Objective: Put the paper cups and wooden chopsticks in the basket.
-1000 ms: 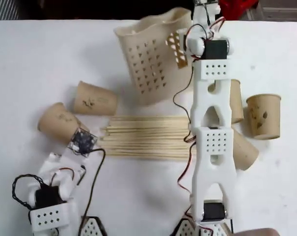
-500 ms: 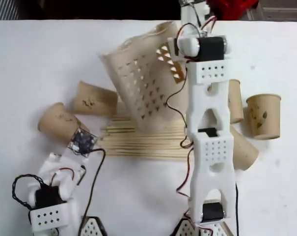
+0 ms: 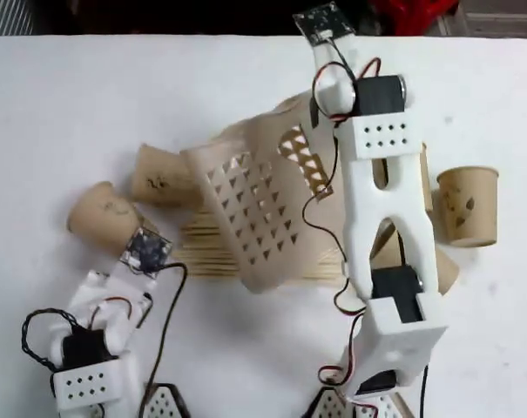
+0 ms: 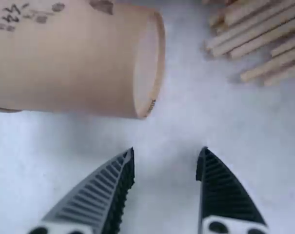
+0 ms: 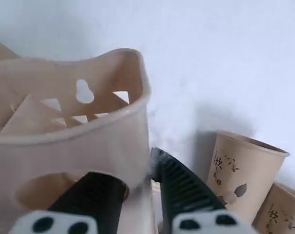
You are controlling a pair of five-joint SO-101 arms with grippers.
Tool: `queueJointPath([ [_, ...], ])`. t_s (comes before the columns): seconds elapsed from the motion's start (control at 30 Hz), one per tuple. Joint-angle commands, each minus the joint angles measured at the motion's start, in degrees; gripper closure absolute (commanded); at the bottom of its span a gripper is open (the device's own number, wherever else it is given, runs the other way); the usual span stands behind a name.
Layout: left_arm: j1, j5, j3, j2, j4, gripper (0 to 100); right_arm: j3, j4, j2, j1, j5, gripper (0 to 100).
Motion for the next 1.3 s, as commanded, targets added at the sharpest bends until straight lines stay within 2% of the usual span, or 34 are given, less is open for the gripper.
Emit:
queueJointPath([
  [0.0, -0.22, -0.62, -0.26, 0.13, 0.18, 79, -3.96, -4.88, -0.13, 0.04, -1.41, 98.2],
  [0.3, -0.31, -0.62, -0.26, 0.13, 0.18, 79, -25.05, -23.78, 14.29, 2.42, -12.22, 98.2],
  [0.47, -0.31, -0.62, -0.26, 0.13, 0.18, 79, -34.02, -26.95, 18.77, 2.42, -18.29, 98.1],
  [0.7, -0.31, -0.53, -0.26, 0.13, 0.18, 79, -46.15, -17.98, 21.76, 1.63, -15.65, 98.1],
  [0.83, -0.22, -0.53, -0.26, 0.13, 0.18, 79, -60.48, -9.10, 25.89, 2.15, -14.68, 98.1],
  [1.1, -0.22, -0.53, -0.26, 0.13, 0.18, 79, -59.87, -4.97, 27.47, 2.42, -11.87, 98.1],
  [1.27, -0.31, -0.53, -0.26, 0.13, 0.18, 79, -59.78, 4.97, 25.19, 1.80, -9.05, 98.1],
])
